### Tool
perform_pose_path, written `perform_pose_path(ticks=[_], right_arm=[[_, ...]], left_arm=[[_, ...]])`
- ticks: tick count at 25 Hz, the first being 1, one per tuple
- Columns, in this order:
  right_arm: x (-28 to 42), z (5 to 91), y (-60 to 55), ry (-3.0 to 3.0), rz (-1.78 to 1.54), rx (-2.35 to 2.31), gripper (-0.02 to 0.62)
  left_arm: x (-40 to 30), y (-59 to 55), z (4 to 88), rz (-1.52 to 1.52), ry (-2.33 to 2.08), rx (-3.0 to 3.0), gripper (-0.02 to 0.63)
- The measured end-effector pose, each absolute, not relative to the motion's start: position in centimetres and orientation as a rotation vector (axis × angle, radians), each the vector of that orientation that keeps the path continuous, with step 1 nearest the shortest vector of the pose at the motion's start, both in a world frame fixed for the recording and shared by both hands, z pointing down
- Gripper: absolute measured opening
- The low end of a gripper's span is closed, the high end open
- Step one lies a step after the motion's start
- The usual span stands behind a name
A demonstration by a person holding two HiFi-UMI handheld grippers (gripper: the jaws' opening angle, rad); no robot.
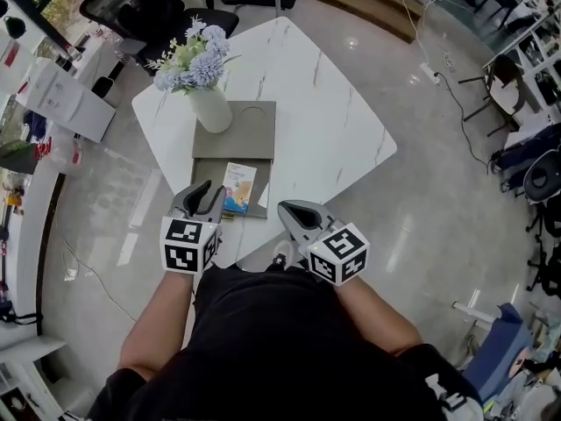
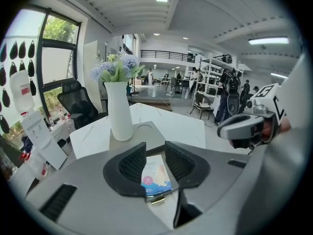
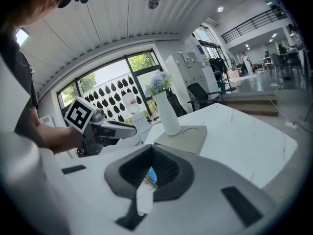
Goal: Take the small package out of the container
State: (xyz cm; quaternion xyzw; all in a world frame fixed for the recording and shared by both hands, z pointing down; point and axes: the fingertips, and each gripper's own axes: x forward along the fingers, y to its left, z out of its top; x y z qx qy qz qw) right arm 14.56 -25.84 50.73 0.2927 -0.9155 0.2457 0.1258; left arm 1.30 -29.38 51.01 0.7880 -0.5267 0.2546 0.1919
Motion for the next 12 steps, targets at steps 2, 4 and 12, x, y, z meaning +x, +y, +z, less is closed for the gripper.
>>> perform_pose_path(ticks=[2,4,12], right_arm=[[14.71,50.90,-25.73,-2.662,0.736,0.859,0.000],[14.70,50.71,-25.63,-2.663,0.724,0.856,0.000],[14.49,50.19,-26.05,-2.686,0.700,0.857,0.000]], left_arm=[[1.27,-29.46,50.80,0.708,-1.482,2.215,0.157],[1.19,-29.42,50.59,0.701,-1.485,2.213,0.193],[2.09,-28.88,50.78,0.666,-1.448,2.220,0.351]])
